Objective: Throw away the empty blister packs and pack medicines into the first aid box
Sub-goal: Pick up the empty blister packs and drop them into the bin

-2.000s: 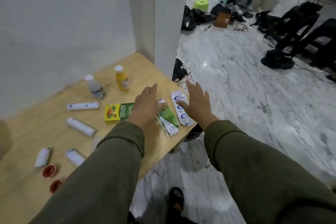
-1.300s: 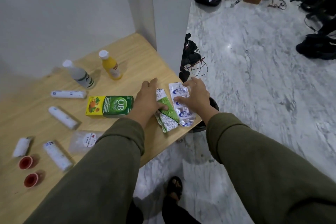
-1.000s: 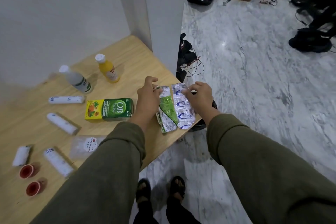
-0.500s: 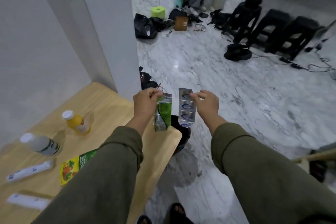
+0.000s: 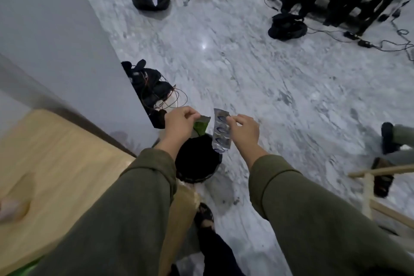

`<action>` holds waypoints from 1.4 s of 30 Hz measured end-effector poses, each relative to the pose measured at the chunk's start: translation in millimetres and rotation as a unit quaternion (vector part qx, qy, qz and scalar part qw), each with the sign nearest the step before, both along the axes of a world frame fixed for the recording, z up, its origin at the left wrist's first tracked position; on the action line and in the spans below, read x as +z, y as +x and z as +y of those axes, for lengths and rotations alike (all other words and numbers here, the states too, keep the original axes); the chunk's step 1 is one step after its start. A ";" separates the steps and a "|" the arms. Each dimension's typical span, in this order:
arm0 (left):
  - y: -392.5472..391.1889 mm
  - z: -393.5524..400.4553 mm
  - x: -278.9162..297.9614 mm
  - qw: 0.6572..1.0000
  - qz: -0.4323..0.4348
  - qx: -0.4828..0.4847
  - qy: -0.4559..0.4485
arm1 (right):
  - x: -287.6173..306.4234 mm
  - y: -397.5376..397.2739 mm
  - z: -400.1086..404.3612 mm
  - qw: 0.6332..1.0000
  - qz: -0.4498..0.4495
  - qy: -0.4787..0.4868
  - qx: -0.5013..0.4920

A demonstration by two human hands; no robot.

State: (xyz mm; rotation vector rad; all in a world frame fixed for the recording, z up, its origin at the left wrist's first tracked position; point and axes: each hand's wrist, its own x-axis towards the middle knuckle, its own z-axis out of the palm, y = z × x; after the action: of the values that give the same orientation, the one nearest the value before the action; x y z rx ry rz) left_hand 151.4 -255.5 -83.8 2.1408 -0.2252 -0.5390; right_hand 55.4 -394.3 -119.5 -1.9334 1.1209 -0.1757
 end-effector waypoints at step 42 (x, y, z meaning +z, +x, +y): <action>-52.2 125.3 148.8 0.953 -0.168 -0.151 0.201 | 155.8 -66.2 114.3 0.997 -0.027 -0.012 0.068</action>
State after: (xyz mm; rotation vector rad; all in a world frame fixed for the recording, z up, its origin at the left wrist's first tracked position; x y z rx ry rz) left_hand 99.1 -130.2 65.0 2.6118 -0.6934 -0.4122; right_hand -10.7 -280.0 36.3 -2.0077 0.9517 -0.1657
